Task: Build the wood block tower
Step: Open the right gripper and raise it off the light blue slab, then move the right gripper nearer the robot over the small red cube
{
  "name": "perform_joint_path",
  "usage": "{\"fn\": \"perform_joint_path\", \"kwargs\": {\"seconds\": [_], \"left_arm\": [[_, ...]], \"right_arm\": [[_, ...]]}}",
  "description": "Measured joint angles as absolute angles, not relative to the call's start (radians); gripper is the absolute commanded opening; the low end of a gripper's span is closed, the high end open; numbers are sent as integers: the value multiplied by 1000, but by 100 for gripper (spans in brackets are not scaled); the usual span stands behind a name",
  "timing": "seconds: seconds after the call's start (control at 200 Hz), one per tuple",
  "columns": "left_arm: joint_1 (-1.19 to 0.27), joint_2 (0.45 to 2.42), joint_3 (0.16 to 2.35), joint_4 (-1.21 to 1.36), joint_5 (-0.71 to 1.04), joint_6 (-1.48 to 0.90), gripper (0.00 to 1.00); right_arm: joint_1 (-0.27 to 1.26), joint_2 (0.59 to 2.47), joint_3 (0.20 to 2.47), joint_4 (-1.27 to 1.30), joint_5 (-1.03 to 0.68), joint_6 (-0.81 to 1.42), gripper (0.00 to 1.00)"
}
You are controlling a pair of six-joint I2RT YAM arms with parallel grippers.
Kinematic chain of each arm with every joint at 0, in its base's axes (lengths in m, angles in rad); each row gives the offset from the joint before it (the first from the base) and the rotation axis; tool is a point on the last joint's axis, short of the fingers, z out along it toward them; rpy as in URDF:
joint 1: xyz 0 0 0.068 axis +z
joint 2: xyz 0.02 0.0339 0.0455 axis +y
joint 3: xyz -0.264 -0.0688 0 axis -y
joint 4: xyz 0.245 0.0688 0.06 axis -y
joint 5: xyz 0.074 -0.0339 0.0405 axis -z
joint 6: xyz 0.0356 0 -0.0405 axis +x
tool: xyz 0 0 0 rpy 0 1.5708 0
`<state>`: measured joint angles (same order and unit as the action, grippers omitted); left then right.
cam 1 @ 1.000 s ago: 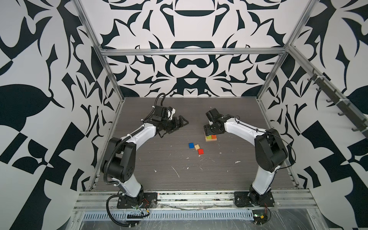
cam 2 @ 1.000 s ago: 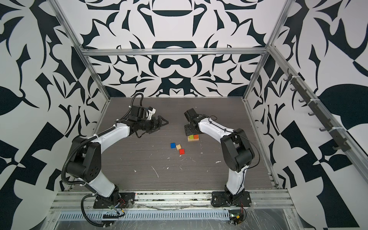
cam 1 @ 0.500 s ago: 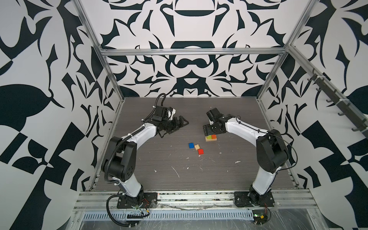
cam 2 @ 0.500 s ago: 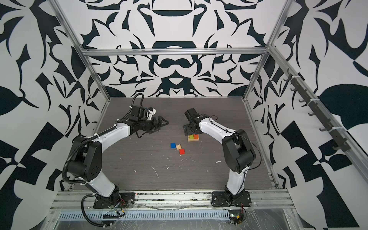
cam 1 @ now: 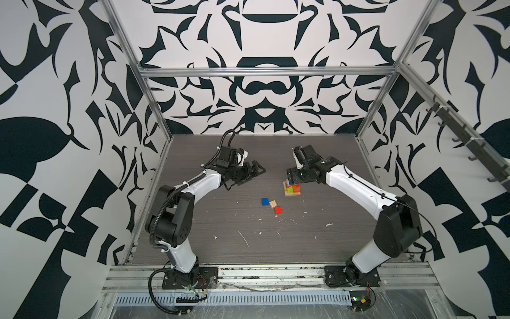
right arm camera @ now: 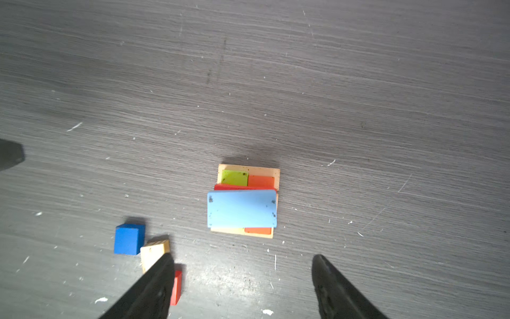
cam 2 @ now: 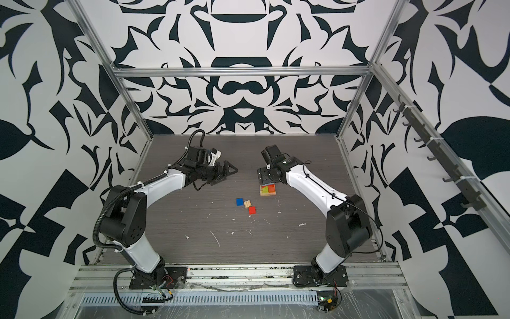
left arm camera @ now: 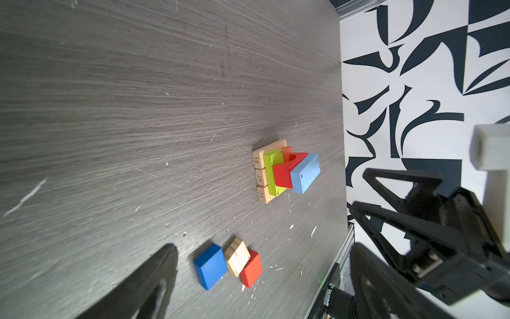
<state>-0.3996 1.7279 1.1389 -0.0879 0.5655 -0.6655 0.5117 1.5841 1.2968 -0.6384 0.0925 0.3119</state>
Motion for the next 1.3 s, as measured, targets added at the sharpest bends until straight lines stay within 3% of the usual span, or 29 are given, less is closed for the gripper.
{"fn": "perform_joint_path", "kwargs": {"seconds": [0.385, 0.8, 1.3], "left_arm": [[-416, 1754, 1148, -75, 566, -673, 99], [-419, 1758, 1176, -79, 562, -674, 100], [-419, 1758, 1179, -86, 553, -679, 99]], "right_arm": [[530, 1530, 1165, -638, 56, 342, 74], [699, 1514, 1050, -599, 59, 380, 67], [811, 1678, 1040, -464, 64, 500, 60]]}}
